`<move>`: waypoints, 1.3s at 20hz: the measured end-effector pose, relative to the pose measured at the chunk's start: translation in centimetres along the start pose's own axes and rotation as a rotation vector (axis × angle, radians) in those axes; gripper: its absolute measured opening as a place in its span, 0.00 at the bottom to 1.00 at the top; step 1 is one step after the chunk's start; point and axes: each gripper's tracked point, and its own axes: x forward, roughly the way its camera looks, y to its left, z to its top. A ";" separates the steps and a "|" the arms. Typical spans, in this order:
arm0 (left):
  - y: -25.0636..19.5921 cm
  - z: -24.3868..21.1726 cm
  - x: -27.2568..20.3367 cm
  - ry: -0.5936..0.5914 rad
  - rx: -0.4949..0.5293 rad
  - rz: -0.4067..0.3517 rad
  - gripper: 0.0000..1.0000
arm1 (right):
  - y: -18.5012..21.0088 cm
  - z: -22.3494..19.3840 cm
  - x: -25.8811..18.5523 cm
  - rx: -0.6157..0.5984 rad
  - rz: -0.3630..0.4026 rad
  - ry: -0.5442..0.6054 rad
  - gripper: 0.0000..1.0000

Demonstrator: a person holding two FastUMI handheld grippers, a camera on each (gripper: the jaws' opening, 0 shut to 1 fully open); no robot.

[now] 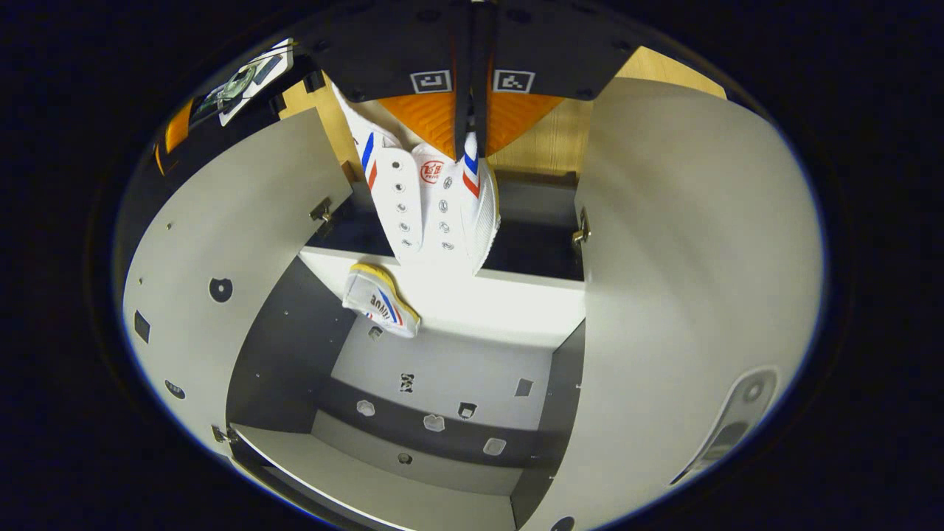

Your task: Grab one shoe with the right hand and put it into the shoe cabinet, grab the other shoe with the left hand and put it into the shoe cabinet; then close the right door with the right hand and the left door with the left hand.

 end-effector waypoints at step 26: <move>1.3 0.4 0.1 0.061 -0.051 0.085 0.06 | -4.3 -1.0 1.8 0.032 -0.084 0.026 0.91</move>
